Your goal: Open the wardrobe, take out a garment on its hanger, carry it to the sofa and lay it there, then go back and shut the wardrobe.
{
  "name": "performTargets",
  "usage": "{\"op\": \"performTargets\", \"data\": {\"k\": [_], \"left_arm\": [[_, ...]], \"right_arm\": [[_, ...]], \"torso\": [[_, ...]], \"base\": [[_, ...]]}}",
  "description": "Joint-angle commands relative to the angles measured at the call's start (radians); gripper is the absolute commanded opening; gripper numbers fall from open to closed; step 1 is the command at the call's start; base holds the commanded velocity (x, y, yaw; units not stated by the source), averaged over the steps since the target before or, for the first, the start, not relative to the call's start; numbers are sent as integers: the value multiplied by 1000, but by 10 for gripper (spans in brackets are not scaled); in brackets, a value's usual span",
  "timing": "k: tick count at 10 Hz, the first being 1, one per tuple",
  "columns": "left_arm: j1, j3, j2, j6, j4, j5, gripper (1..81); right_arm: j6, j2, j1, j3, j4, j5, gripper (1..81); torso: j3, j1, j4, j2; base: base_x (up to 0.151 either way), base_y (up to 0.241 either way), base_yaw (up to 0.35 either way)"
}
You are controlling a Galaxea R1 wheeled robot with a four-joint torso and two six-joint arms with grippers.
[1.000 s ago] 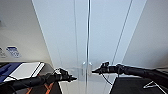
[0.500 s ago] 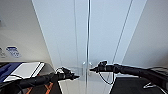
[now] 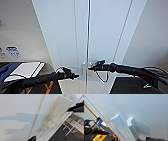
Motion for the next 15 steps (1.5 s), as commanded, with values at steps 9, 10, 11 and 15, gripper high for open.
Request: {"op": "performTargets", "data": {"k": [9,10,11,15], "left_arm": [[-190,-326,286,1,9,7,811],[-200,-368,315,1,9,8,811],[-204,-392,335,1,10,8,811],[-216,-470,418,1,27,8,811]], "right_arm": [[3,14,178,36,-6,-14,811],[3,14,176,36,-5,-14,811],[3,14,178,42,-5,-13,811],[4,20,173,47,-2,-11,811]], "torso": [[0,0,0,0],[0,0,0,0],[0,0,0,0],[0,0,0,0]], "base": [[0,0,0],[0,0,0],[0,0,0],[0,0,0]]}}
